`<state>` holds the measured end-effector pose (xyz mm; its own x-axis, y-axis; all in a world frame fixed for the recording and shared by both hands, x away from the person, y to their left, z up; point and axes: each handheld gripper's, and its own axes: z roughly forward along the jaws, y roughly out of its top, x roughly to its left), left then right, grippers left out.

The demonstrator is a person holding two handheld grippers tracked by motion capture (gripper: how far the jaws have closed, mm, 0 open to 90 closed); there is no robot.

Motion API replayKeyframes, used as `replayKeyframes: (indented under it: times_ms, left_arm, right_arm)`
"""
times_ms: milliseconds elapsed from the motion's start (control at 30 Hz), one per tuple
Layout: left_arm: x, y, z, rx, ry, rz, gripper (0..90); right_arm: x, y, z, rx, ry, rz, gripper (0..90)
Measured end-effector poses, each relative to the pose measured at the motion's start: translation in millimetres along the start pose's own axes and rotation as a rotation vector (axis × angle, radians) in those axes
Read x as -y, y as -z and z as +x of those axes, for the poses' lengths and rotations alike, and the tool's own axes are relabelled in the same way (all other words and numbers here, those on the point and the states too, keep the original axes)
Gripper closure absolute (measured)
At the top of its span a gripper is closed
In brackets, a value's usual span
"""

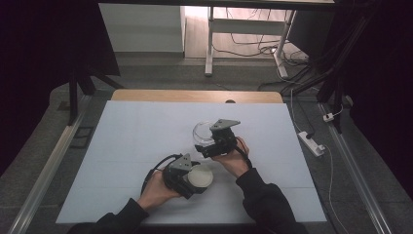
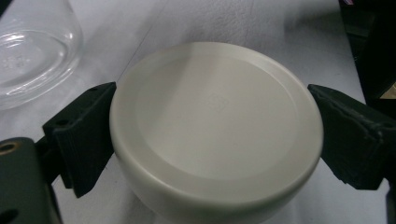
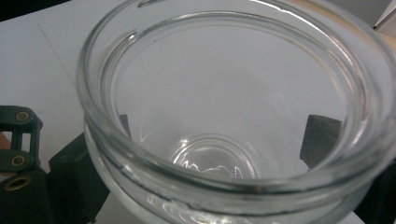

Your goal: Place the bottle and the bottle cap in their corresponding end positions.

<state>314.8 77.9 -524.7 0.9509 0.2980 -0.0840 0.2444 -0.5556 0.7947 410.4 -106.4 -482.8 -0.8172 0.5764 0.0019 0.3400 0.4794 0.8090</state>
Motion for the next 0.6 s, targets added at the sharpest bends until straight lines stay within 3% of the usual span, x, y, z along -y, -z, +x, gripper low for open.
replayKeyframes:
  times_ms: [600]
  left_arm:
    - [5.9,-10.4,7.2,-0.029,-0.010,0.078,8.2]
  right_arm:
    - [-3.8,-29.9,-5.8,0.003,-0.006,0.033,7.0]
